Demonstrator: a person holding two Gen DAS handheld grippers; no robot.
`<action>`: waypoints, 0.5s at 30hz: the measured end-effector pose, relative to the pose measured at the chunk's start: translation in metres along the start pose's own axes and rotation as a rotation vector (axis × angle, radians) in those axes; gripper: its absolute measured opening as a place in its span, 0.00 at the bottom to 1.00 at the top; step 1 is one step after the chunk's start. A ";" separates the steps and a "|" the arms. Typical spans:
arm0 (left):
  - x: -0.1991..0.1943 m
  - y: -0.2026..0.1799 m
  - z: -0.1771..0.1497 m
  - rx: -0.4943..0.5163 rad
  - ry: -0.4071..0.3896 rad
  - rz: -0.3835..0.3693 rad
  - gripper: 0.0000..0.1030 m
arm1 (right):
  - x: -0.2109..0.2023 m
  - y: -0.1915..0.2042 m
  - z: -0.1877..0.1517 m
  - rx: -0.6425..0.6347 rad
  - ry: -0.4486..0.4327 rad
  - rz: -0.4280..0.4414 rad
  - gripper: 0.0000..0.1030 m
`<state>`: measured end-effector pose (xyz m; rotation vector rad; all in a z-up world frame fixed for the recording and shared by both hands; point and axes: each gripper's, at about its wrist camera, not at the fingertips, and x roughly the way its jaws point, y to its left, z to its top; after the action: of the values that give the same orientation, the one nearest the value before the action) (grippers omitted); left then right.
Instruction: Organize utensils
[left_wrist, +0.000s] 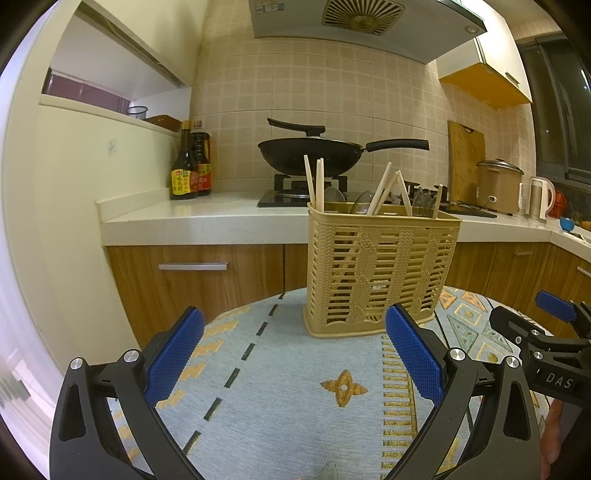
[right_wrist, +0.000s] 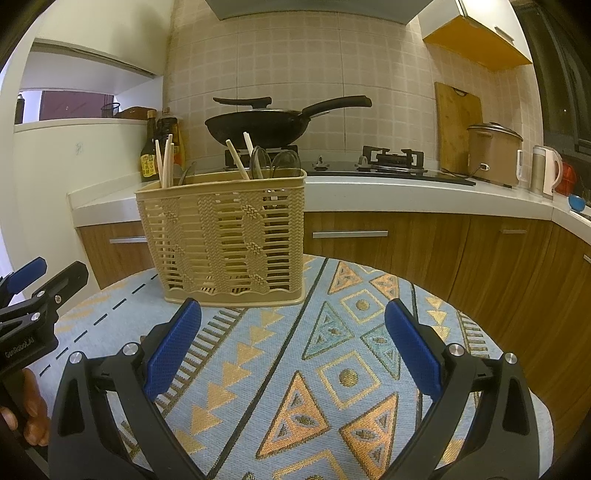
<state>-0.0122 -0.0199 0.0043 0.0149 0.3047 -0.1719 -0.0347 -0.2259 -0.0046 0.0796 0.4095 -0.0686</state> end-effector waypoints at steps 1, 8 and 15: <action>0.000 0.000 0.000 0.000 0.000 0.001 0.93 | 0.000 0.000 0.000 -0.001 0.000 0.000 0.92; 0.000 0.000 0.000 0.001 0.001 -0.001 0.93 | 0.001 -0.001 0.000 -0.001 0.002 -0.001 0.92; -0.001 -0.002 0.000 0.005 -0.001 0.000 0.93 | 0.001 -0.001 0.000 0.000 0.003 0.000 0.92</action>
<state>-0.0133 -0.0222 0.0044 0.0197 0.3033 -0.1730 -0.0337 -0.2269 -0.0050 0.0797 0.4130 -0.0685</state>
